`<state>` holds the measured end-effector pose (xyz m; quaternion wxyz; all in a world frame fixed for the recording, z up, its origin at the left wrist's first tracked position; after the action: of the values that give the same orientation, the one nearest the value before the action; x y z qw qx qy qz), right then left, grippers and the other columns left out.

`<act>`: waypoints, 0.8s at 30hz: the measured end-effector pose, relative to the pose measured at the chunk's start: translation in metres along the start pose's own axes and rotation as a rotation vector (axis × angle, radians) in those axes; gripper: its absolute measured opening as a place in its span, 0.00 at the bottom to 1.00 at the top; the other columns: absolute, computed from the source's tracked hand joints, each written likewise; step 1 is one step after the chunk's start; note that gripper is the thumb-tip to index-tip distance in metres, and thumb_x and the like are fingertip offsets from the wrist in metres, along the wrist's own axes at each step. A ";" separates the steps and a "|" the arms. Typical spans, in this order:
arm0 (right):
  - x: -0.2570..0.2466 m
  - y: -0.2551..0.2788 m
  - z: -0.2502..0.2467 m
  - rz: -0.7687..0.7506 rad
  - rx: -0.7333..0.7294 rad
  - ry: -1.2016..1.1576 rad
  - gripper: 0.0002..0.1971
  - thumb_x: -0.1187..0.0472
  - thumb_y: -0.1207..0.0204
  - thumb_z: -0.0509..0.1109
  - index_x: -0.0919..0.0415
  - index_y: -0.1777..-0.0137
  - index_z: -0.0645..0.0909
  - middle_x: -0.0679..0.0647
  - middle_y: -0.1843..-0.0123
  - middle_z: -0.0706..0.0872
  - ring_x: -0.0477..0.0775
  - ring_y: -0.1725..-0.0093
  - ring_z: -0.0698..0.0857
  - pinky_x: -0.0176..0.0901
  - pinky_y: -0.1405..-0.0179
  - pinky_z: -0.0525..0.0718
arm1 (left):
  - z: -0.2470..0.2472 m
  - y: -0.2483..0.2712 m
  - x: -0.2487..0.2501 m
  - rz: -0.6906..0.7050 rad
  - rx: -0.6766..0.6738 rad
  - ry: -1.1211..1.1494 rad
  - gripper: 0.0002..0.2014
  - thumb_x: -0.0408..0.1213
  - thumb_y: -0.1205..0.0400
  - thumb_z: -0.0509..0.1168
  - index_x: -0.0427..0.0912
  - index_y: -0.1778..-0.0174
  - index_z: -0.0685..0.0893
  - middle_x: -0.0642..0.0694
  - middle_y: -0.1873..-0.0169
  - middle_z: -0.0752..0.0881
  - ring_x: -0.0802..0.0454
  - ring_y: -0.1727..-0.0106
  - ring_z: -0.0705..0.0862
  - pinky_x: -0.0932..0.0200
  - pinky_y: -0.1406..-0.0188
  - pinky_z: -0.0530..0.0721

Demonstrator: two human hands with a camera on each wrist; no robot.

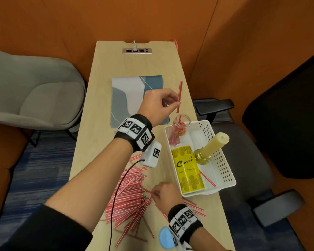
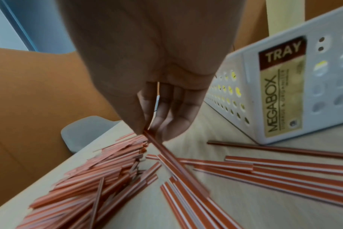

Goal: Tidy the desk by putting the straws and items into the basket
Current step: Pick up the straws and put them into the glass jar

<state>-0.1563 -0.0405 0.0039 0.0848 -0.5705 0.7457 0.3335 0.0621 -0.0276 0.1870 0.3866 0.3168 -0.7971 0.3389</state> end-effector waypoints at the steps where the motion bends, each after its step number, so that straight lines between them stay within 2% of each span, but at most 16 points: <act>1: 0.000 0.002 -0.001 -0.002 -0.008 -0.022 0.09 0.52 0.21 0.68 0.50 0.47 0.89 0.47 0.50 0.90 0.50 0.53 0.88 0.43 0.49 0.87 | 0.005 -0.005 -0.002 -0.012 -0.012 -0.003 0.02 0.37 0.24 0.76 0.45 0.57 0.90 0.57 0.67 0.89 0.64 0.63 0.87 0.76 0.62 0.79; 4: 0.001 0.009 -0.008 -0.039 -0.065 -0.128 0.09 0.52 0.23 0.68 0.51 0.48 0.87 0.44 0.57 0.88 0.46 0.59 0.85 0.43 0.52 0.87 | 0.023 -0.015 -0.011 -0.058 -0.062 -0.024 0.03 0.38 0.23 0.76 0.45 0.56 0.90 0.56 0.65 0.90 0.66 0.63 0.87 0.75 0.61 0.80; 7: 0.003 0.017 -0.022 -0.068 -0.120 -0.236 0.07 0.57 0.25 0.69 0.53 0.50 0.87 0.39 0.66 0.81 0.40 0.67 0.79 0.42 0.56 0.87 | 0.038 -0.015 -0.026 -0.093 -0.180 -0.094 0.05 0.38 0.24 0.76 0.47 0.53 0.91 0.57 0.63 0.90 0.66 0.61 0.87 0.73 0.59 0.82; 8: 0.003 0.019 -0.031 -0.069 -0.128 -0.266 0.06 0.59 0.25 0.69 0.55 0.51 0.87 0.41 0.66 0.82 0.40 0.68 0.79 0.42 0.57 0.86 | 0.041 -0.013 -0.033 -0.097 -0.220 -0.124 0.07 0.37 0.24 0.76 0.47 0.51 0.91 0.56 0.62 0.90 0.65 0.60 0.87 0.72 0.57 0.83; 10: 0.002 0.022 -0.057 -0.075 -0.095 -0.341 0.05 0.64 0.26 0.69 0.58 0.53 0.86 0.50 0.67 0.84 0.43 0.69 0.80 0.42 0.61 0.84 | 0.043 -0.004 -0.048 -0.109 -0.250 -0.162 0.10 0.32 0.24 0.73 0.47 0.48 0.91 0.55 0.59 0.90 0.61 0.57 0.87 0.72 0.56 0.83; 12: 0.000 0.018 -0.091 -0.088 0.022 -0.412 0.06 0.67 0.26 0.70 0.56 0.55 0.85 0.54 0.65 0.86 0.43 0.68 0.80 0.38 0.64 0.81 | 0.037 0.008 -0.064 -0.140 -0.215 -0.175 0.11 0.29 0.24 0.71 0.47 0.49 0.91 0.54 0.59 0.90 0.60 0.58 0.86 0.77 0.58 0.79; 14: -0.004 0.008 -0.128 -0.102 0.227 -0.478 0.06 0.66 0.25 0.74 0.55 0.52 0.85 0.48 0.64 0.86 0.41 0.65 0.82 0.30 0.63 0.80 | 0.025 0.025 -0.082 -0.216 -0.166 -0.187 0.12 0.27 0.24 0.68 0.47 0.51 0.90 0.54 0.62 0.89 0.60 0.62 0.85 0.78 0.60 0.76; 16: -0.009 -0.005 -0.167 -0.100 0.477 -0.509 0.06 0.62 0.24 0.75 0.54 0.48 0.85 0.44 0.61 0.87 0.38 0.61 0.84 0.25 0.61 0.80 | 0.012 0.047 -0.102 -0.332 -0.168 -0.247 0.12 0.28 0.23 0.67 0.48 0.53 0.90 0.54 0.65 0.88 0.59 0.64 0.84 0.73 0.58 0.78; 18: -0.012 -0.021 -0.200 -0.090 0.681 -0.511 0.05 0.61 0.22 0.74 0.53 0.48 0.84 0.43 0.59 0.87 0.36 0.60 0.84 0.24 0.59 0.81 | 0.003 0.076 -0.124 -0.448 -0.270 -0.346 0.10 0.29 0.24 0.69 0.49 0.56 0.90 0.54 0.65 0.87 0.56 0.63 0.85 0.64 0.55 0.83; 21: -0.011 -0.050 -0.231 -0.101 0.907 -0.481 0.04 0.63 0.22 0.72 0.55 0.50 0.83 0.46 0.60 0.86 0.37 0.62 0.83 0.30 0.61 0.82 | -0.008 0.124 -0.148 -0.615 -0.463 -0.474 0.08 0.34 0.27 0.76 0.54 0.64 0.89 0.54 0.65 0.88 0.56 0.62 0.86 0.61 0.52 0.87; 23: -0.006 -0.069 -0.237 -0.092 0.925 -0.423 0.05 0.63 0.23 0.71 0.56 0.49 0.84 0.47 0.61 0.86 0.42 0.62 0.83 0.38 0.59 0.86 | -0.015 0.152 -0.158 -0.682 -0.517 -0.508 0.06 0.39 0.30 0.78 0.55 0.67 0.89 0.56 0.65 0.88 0.56 0.61 0.87 0.63 0.55 0.85; 24: -0.004 -0.078 -0.236 -0.068 0.885 -0.386 0.06 0.63 0.24 0.71 0.55 0.48 0.84 0.48 0.59 0.86 0.44 0.60 0.84 0.42 0.55 0.88 | -0.018 0.162 -0.161 -0.698 -0.537 -0.517 0.04 0.41 0.30 0.79 0.54 0.65 0.90 0.57 0.65 0.88 0.57 0.60 0.87 0.65 0.56 0.84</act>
<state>-0.0247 -0.1873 0.1546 0.4672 -0.4314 0.7675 0.0809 0.0253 0.1178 0.0142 0.3349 0.5271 -0.7722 -0.1168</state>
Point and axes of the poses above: each hand's wrist, its own y-axis away from the middle knuckle, its own z-axis out of the palm, x = y × z, the point moved 1 cm from there along -y, towards the middle knuckle
